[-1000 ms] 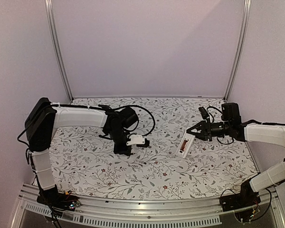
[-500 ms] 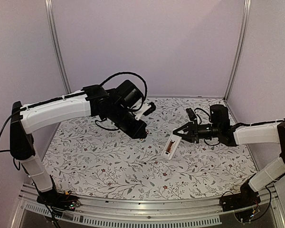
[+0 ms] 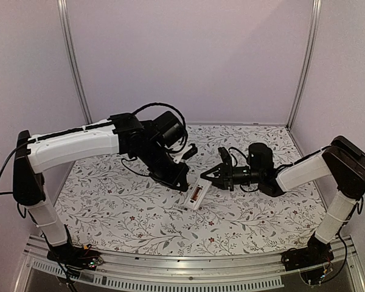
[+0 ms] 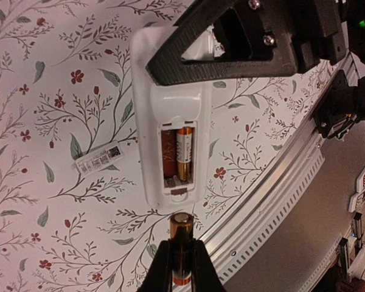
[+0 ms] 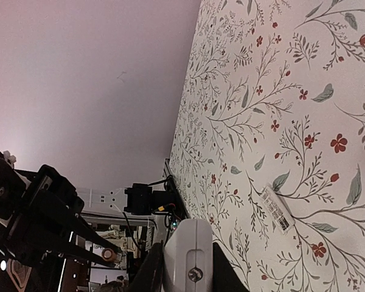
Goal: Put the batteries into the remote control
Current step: Place the battery in the battery compartment.
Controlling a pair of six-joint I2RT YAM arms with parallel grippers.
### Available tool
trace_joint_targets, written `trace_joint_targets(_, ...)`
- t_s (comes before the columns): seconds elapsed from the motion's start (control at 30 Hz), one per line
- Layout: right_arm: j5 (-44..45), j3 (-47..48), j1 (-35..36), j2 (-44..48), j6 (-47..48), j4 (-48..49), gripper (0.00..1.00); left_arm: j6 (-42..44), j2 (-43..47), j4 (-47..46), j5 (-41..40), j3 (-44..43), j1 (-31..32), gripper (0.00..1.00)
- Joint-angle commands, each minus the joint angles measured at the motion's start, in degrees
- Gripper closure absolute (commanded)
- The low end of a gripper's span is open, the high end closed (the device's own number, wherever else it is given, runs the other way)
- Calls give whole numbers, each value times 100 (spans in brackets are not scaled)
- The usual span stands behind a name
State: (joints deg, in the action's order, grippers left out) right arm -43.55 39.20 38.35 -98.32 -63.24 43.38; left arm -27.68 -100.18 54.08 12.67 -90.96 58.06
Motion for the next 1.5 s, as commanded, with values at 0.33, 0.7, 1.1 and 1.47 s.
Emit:
trace_joint_targets(0.33, 174, 466, 361, -372, -522, 757, 100, 15, -598, 545, -121, -399, 155, 100)
trace_joint_targets(0.7, 149, 422, 402, -422, -705, 1051, 100, -3, -786, 805, -405, -588, 74, 100)
trace_joint_targets(1.1, 217, 408, 440, -542, -1027, 1341, 100, -66, -1047, 1074, -684, -925, 74, 94)
trace_joint_targets(1.47, 290, 478, 493, -599, -1003, 1210, 100, -67, -1210, 1149, -741, -1168, 108, 89)
